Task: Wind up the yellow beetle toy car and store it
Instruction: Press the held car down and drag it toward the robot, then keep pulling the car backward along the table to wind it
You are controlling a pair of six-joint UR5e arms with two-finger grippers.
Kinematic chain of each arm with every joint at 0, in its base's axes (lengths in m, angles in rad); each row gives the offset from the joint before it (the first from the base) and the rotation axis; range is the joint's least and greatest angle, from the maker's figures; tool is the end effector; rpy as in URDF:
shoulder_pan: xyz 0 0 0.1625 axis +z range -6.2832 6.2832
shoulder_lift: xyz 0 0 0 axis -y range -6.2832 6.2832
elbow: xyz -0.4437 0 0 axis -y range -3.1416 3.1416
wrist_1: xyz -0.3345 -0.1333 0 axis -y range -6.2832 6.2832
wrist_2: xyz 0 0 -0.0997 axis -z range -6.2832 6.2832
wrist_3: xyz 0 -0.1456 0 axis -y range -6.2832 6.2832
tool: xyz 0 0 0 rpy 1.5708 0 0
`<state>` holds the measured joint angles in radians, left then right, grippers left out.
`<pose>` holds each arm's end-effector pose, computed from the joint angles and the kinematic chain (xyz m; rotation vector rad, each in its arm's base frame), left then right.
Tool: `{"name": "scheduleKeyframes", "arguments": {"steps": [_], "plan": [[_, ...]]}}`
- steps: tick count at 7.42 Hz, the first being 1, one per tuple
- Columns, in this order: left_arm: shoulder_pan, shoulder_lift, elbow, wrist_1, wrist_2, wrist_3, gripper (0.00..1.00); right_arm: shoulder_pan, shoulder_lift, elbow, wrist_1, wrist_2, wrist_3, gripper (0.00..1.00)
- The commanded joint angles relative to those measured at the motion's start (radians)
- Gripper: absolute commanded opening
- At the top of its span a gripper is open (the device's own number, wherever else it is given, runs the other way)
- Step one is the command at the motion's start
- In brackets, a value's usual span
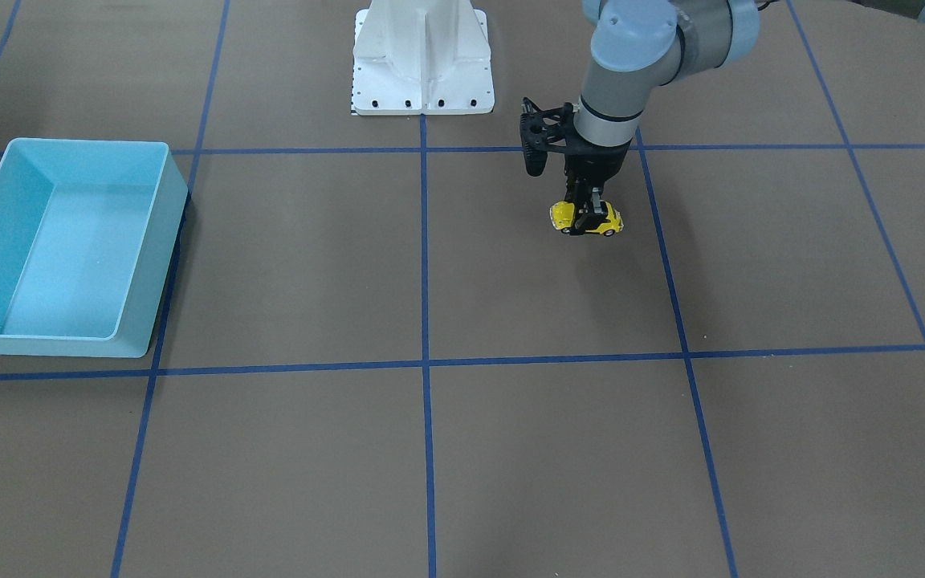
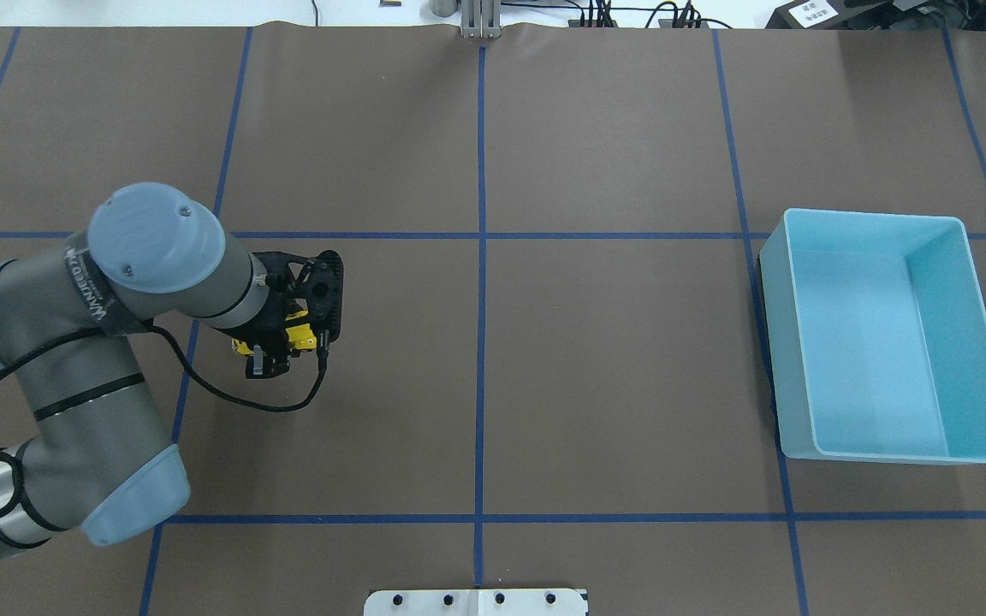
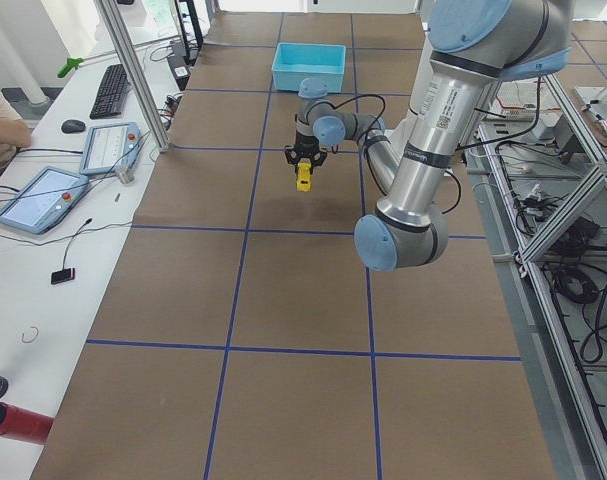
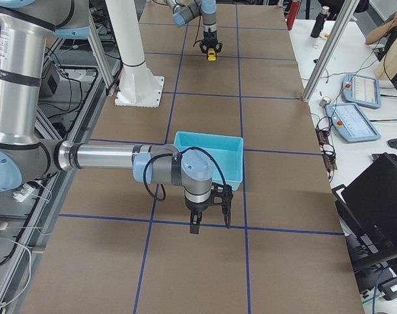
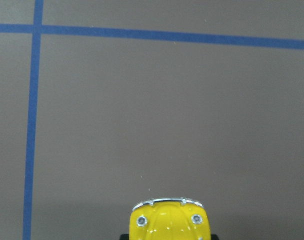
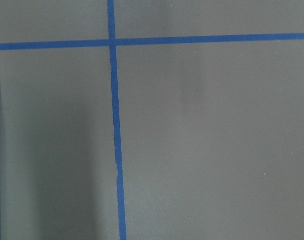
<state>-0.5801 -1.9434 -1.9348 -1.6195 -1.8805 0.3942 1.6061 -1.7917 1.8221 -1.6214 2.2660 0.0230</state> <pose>0.4346 -0.3911 0.3786 0.7216 0.5585 1.4187 0.0518 -0.3329 0.6991 -0.0151 -0.6954 0.0630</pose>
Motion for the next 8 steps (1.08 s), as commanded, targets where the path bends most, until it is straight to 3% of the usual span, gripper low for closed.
{"name": "scheduleKeyframes", "arguments": {"steps": [1,3,8], "plan": [[-0.001,0.082,0.002,-0.109,-0.063,0.024,0.00,0.000,-0.002,-0.001,0.000,0.000,0.000,1.00],[-0.001,0.168,0.013,-0.179,-0.074,0.044,0.00,0.000,0.000,0.000,0.000,0.000,0.000,1.00],[-0.003,0.170,0.091,-0.221,-0.071,0.095,0.00,0.000,-0.003,0.002,0.000,0.000,0.000,1.00]]}}
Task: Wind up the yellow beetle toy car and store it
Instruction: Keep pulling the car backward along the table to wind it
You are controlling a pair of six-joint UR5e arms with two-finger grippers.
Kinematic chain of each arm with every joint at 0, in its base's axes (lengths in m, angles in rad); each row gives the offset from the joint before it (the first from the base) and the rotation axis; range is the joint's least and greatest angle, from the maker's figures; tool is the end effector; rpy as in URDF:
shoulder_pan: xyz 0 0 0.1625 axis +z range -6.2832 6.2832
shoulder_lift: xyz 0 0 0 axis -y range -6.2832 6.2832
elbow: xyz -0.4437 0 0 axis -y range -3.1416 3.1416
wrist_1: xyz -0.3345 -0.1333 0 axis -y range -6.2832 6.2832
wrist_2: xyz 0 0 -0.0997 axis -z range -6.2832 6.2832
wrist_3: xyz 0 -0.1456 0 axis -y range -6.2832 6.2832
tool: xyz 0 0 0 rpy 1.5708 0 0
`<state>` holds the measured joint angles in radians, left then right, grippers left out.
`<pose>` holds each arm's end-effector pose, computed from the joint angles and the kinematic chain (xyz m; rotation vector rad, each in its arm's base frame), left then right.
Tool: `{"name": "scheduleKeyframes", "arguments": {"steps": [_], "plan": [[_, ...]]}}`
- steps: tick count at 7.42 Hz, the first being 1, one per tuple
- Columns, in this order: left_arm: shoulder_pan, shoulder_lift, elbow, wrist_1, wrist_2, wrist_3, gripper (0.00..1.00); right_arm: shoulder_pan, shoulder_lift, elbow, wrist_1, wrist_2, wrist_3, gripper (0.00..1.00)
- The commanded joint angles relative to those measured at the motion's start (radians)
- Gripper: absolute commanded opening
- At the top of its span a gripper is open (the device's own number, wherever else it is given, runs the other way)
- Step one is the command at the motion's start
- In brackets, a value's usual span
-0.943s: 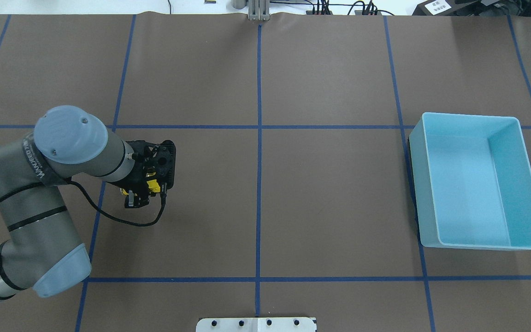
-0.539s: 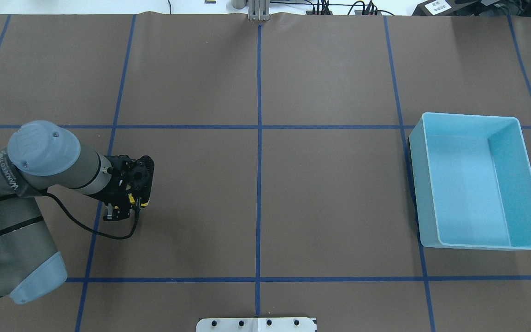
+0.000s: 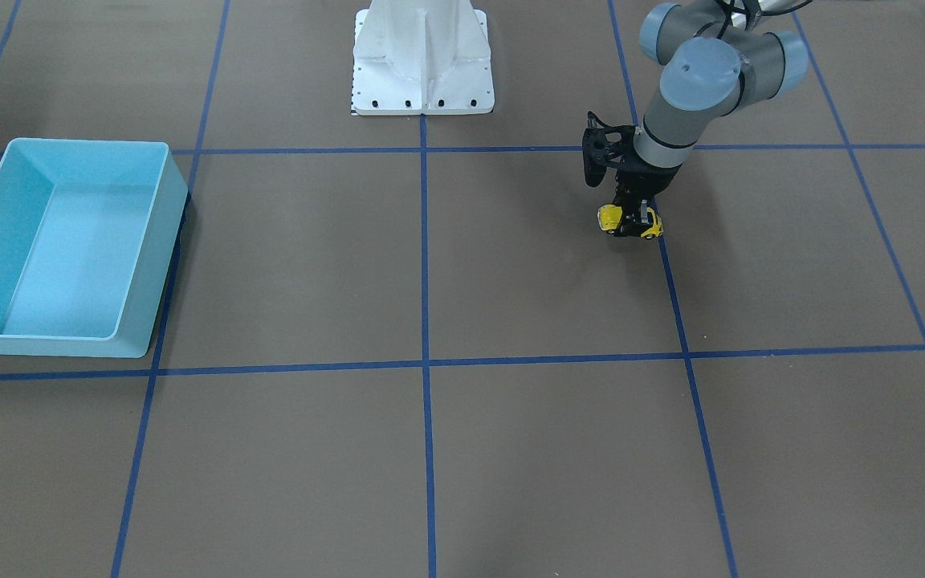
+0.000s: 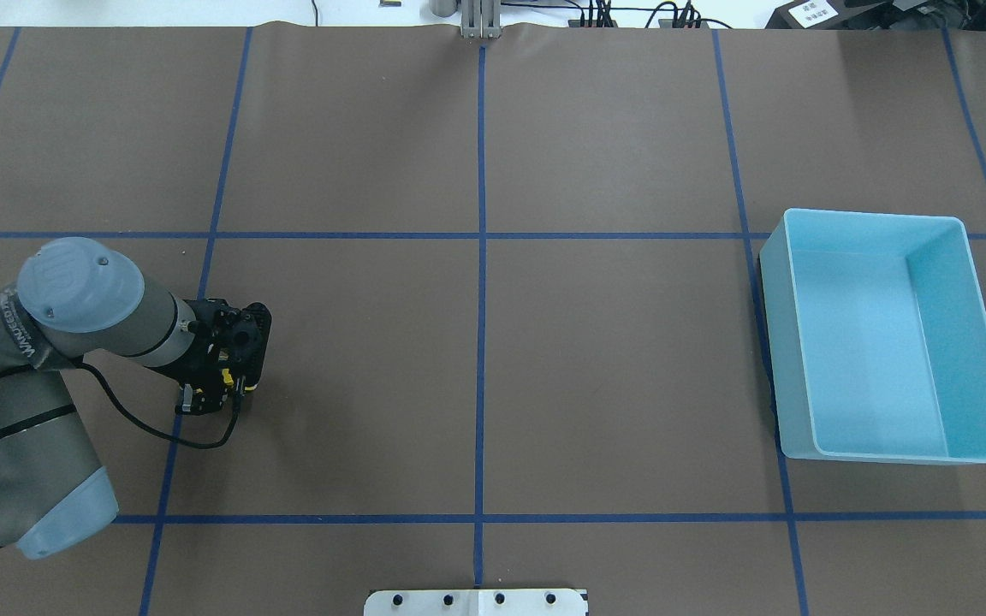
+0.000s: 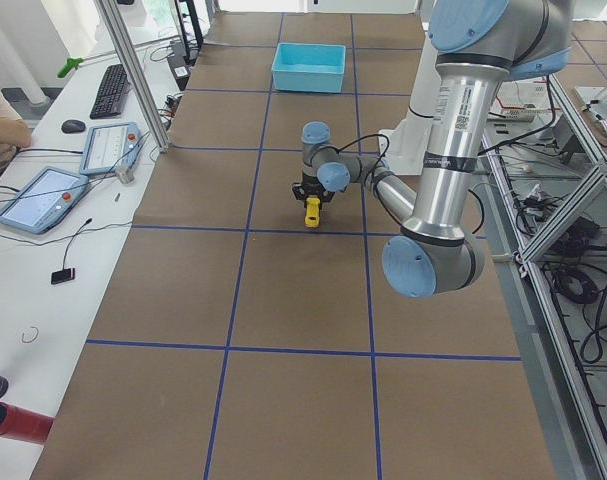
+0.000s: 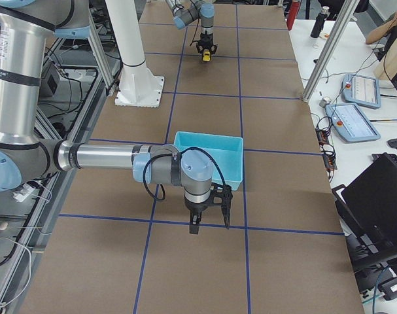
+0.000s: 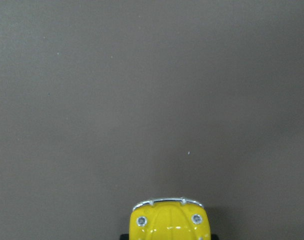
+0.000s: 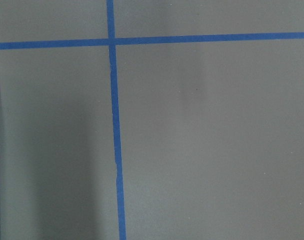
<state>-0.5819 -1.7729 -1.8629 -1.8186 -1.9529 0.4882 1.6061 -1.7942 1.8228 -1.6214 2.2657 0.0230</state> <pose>0.4147 -0.3674 0.4707 0.6893 0.5945 1.5271 0.0518 -0.3317 0.6996 -0.0168 -0.6951 0.0636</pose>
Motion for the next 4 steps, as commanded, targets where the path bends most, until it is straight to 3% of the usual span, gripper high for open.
{"name": "scheduleKeyframes", "arguments": {"steps": [1,4], "plan": [[-0.007,0.000,0.022,-0.027,0.002,0.001,0.00,0.000,-0.002,0.001,0.002,0.000,0.000,1.00],[-0.007,0.001,0.051,-0.067,0.003,0.001,0.00,0.002,-0.005,0.003,0.002,0.002,-0.002,1.00]]}}
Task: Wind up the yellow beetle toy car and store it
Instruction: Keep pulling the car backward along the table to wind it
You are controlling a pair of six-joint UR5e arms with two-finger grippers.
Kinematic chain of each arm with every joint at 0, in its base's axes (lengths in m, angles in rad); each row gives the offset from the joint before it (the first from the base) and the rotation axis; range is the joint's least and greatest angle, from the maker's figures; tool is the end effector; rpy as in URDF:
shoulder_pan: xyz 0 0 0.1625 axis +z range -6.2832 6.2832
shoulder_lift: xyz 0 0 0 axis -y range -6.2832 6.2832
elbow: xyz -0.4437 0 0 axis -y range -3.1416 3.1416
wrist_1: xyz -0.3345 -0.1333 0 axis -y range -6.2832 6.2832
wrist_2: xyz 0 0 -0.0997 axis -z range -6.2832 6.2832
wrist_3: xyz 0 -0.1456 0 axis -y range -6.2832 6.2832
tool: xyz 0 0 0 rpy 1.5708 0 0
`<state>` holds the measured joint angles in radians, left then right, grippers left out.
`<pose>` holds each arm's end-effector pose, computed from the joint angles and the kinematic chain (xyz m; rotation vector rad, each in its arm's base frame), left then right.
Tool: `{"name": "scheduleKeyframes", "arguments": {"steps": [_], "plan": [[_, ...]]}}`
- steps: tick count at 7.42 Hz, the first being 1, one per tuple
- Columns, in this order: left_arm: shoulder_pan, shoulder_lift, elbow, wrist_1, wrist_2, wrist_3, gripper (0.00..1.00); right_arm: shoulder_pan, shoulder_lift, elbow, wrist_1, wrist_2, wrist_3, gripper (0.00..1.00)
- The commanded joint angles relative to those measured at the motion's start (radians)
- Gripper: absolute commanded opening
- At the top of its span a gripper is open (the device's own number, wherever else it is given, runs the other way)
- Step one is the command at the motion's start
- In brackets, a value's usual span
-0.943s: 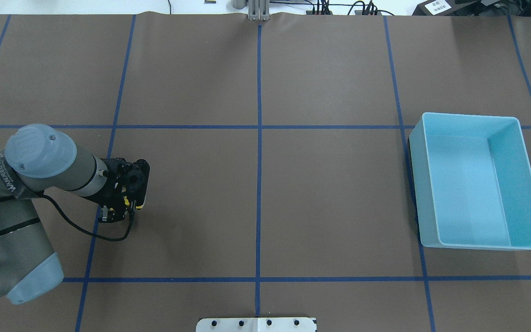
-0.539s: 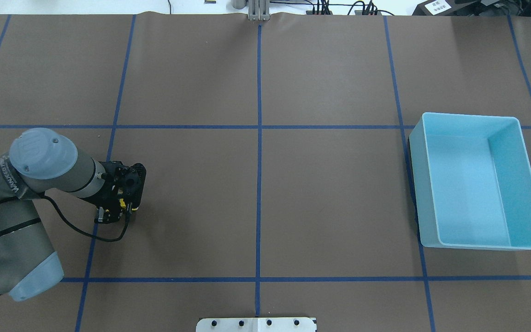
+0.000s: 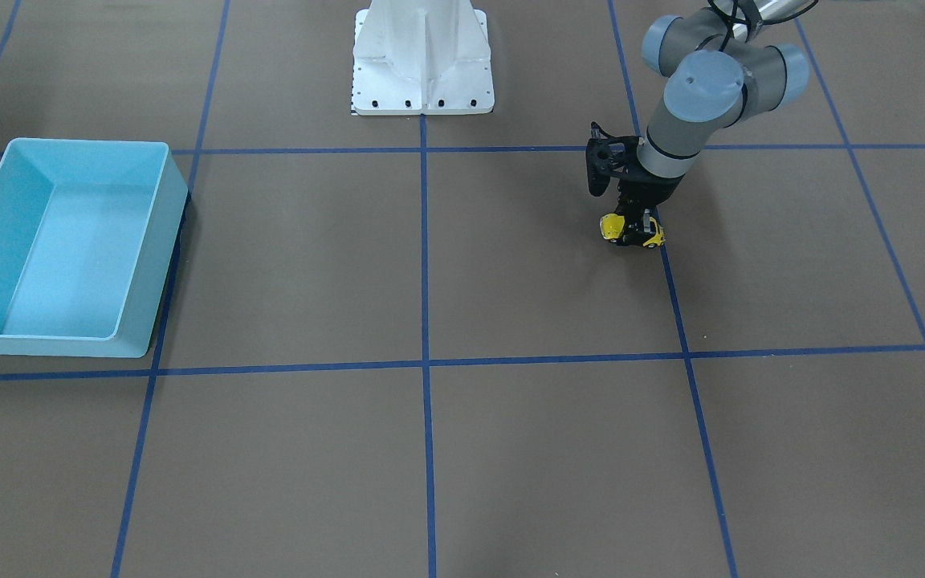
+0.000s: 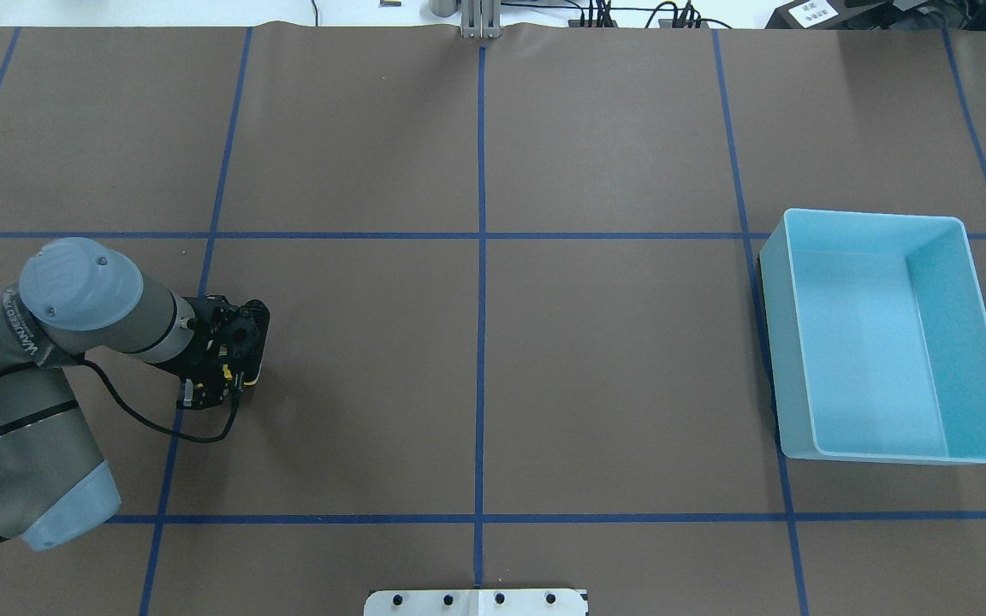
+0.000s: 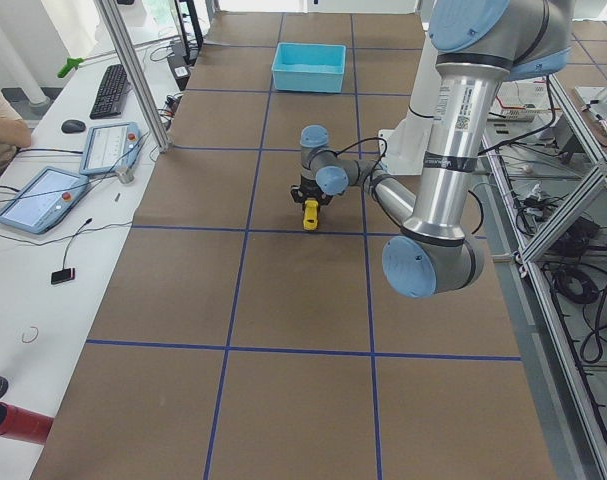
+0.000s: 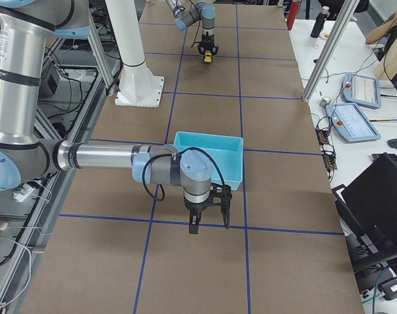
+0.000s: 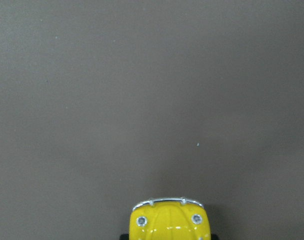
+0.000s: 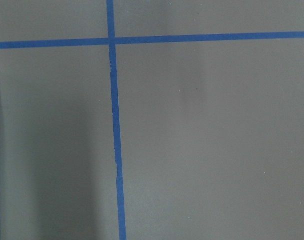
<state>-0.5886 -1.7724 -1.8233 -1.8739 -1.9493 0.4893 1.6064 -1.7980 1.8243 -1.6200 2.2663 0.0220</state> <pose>0.4173 -0.3742 0.4803 0.7086 0.5911 1.5208 0.0518 -0.3299 0.7000 -0.0172 -0.6957 0.0632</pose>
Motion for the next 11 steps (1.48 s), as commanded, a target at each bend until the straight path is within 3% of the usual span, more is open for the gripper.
{"name": "scheduleKeyframes", "arguments": {"steps": [1,11], "plan": [[0.000,0.001,0.012,-0.011,0.000,0.000,0.00,0.000,-0.001,0.001,0.000,-0.001,-0.001,1.00],[-0.008,0.047,0.012,-0.082,-0.003,0.000,0.00,0.001,-0.003,0.003,0.000,-0.001,-0.002,1.00]]}}
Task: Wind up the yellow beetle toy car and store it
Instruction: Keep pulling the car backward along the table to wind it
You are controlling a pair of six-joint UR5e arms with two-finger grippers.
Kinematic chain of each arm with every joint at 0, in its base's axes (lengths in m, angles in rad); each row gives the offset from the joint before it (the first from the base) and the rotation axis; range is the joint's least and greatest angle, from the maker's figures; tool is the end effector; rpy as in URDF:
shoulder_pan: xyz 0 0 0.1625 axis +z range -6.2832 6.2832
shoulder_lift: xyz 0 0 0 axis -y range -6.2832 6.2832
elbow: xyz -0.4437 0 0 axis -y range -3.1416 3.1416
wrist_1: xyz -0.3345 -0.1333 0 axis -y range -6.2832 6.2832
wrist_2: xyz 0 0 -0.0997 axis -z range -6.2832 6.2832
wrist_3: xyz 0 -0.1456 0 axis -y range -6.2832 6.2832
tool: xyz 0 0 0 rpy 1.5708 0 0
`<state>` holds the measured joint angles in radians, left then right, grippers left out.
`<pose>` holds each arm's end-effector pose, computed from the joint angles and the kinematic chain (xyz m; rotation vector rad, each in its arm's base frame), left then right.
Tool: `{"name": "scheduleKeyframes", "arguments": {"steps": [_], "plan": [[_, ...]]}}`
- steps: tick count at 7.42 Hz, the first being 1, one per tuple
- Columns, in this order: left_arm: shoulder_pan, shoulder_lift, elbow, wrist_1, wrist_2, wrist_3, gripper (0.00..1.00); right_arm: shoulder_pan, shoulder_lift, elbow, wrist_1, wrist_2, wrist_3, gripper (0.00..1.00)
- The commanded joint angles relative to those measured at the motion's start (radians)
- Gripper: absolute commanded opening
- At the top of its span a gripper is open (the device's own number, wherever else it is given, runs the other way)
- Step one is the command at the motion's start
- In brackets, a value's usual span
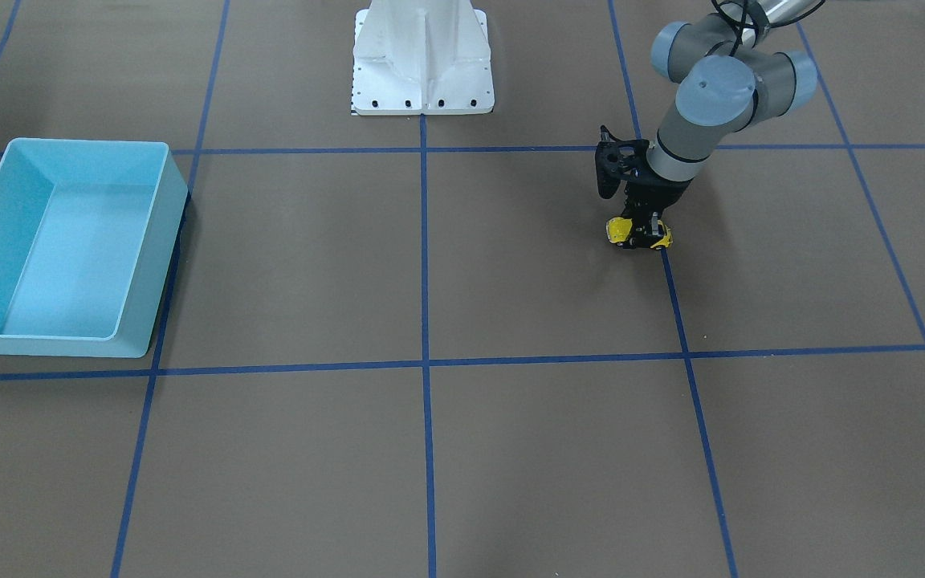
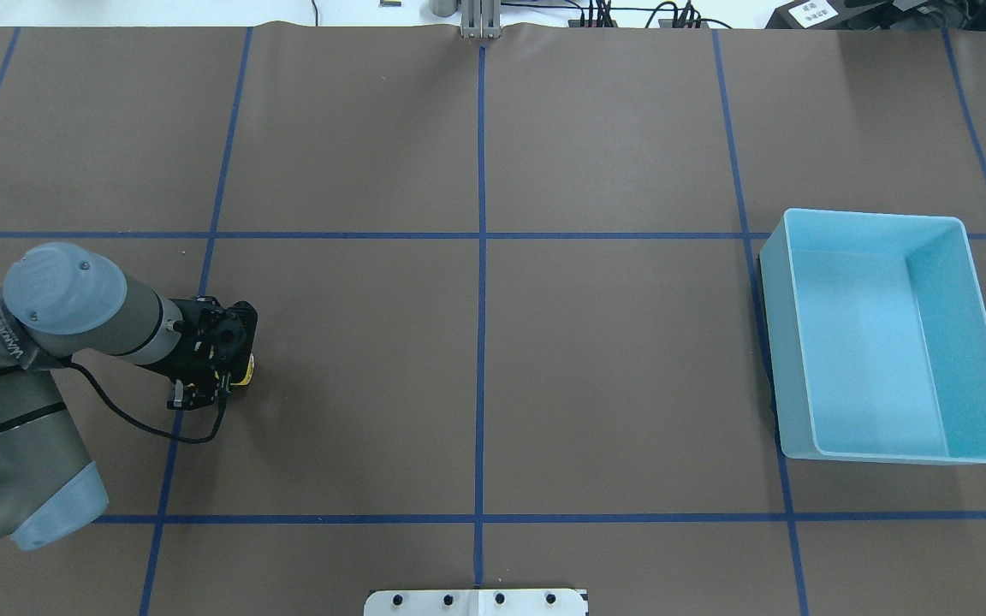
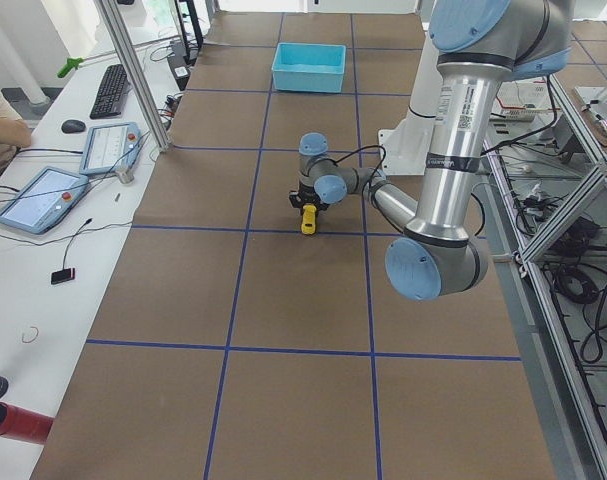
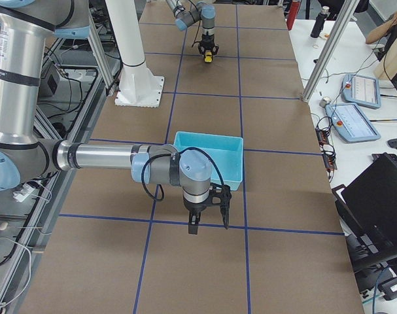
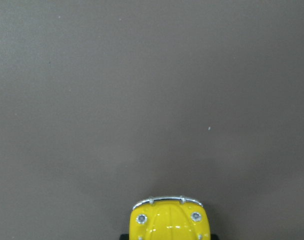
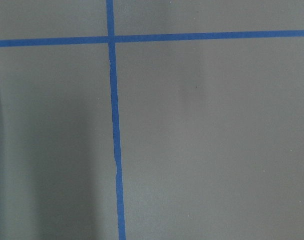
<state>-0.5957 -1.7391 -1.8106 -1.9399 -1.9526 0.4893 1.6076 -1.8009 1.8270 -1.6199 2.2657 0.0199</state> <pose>0.4086 -0.3725 0.4936 0.7309 0.5958 1.5149 0.0522 -0.3286 0.6999 -0.0162 -0.6952 0.0624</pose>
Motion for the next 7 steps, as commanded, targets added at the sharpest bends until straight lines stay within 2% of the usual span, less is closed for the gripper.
{"name": "scheduleKeyframes", "arguments": {"steps": [1,7], "plan": [[-0.001,0.026,0.001,-0.037,0.000,0.000,0.00,0.000,0.000,0.000,0.000,0.002,0.000,1.00],[-0.006,0.073,0.008,-0.116,-0.003,0.000,0.00,0.008,-0.002,-0.005,0.000,0.002,-0.005,1.00]]}}
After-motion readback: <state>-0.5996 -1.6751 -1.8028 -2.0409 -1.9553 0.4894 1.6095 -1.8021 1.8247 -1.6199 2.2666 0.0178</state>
